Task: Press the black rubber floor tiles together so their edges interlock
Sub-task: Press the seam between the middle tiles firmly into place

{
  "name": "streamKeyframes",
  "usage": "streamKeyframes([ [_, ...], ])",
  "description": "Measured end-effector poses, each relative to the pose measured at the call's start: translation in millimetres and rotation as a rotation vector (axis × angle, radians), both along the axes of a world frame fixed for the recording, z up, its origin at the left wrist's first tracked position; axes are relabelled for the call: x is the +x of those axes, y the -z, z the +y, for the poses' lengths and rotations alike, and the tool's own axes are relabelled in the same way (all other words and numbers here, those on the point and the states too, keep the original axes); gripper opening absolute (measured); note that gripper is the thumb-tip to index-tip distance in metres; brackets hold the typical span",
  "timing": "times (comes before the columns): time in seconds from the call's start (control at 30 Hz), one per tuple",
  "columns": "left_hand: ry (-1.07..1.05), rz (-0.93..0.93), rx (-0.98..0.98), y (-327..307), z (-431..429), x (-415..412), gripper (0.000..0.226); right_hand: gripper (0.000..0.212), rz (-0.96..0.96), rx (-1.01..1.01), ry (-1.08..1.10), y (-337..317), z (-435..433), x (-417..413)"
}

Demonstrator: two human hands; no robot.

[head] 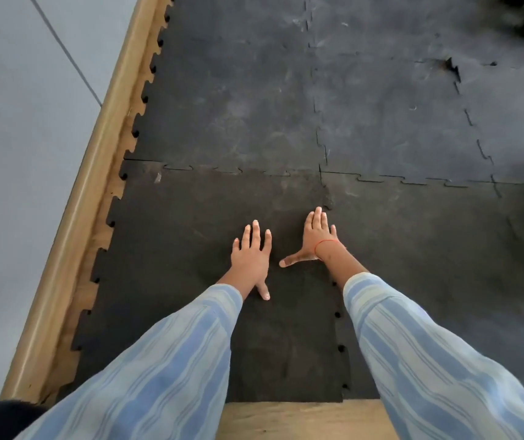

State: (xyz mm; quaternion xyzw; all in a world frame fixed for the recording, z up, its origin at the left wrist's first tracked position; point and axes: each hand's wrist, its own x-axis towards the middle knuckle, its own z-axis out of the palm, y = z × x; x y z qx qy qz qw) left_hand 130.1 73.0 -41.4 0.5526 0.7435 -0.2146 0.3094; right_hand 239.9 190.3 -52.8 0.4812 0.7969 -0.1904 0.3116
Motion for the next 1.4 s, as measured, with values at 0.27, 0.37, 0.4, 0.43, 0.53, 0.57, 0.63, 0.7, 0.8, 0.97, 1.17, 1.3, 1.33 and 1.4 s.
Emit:
streamKeyframes([
  [0.27,0.017,0.094,-0.042,-1.7,25.1,29.1,0.134,0.146,-0.021,0.0,-0.046,-0.4,5.7,-4.0],
  [0.37,0.06,0.025,-0.039,1.1,30.2,41.7,0.143,0.134,0.047,0.008,-0.071,-5.2,8.5,10.0],
  [0.4,0.058,0.011,-0.052,2.1,31.9,43.3,0.145,0.131,0.065,0.009,-0.066,-7.0,6.9,15.6],
  [0.43,0.054,0.004,-0.068,3.0,32.5,44.4,0.145,0.128,0.076,0.008,-0.051,-8.3,2.8,21.0],
  [0.53,0.028,0.018,-0.105,-1.7,36.6,47.0,0.137,0.11,0.081,0.043,0.004,-6.7,-24.4,36.8],
  [0.57,0.026,0.017,-0.103,-5.2,40.6,48.1,0.127,0.103,0.078,0.062,0.01,-5.4,-34.8,41.3],
  [0.63,0.057,-0.021,-0.03,-10.5,58.3,45.6,0.099,0.095,0.091,0.089,0.038,-2.6,-49.3,47.3],
  [0.7,0.123,-0.074,0.077,-13.8,84.5,36.8,0.078,0.095,0.108,0.081,0.074,-1.0,-52.5,48.6],
  [0.8,0.267,-0.069,0.157,-14.2,119.3,25.8,0.071,0.098,0.08,0.007,0.042,-0.8,-42.1,49.8],
  [0.97,0.315,-0.033,0.171,-1.8,132.3,27.8,0.069,0.105,0.048,-0.072,0.004,1.2,-34.5,54.5],
  [1.17,0.378,0.03,0.127,-6.4,139.7,24.5,0.066,0.104,0.03,-0.074,0.003,-1.0,-34.9,53.7],
  [1.3,0.345,0.068,0.135,-7.3,134.5,34.1,0.064,0.102,0.034,-0.028,0.009,-3.7,-37.2,53.9],
  [1.33,0.325,0.055,0.126,-7.0,130.0,37.4,0.065,0.099,0.041,-0.01,0.018,-4.1,-43.0,56.4],
  [1.4,0.312,0.039,0.105,-5.6,115.4,40.9,0.068,0.09,0.066,0.047,0.049,-1.4,-67.2,65.7],
])
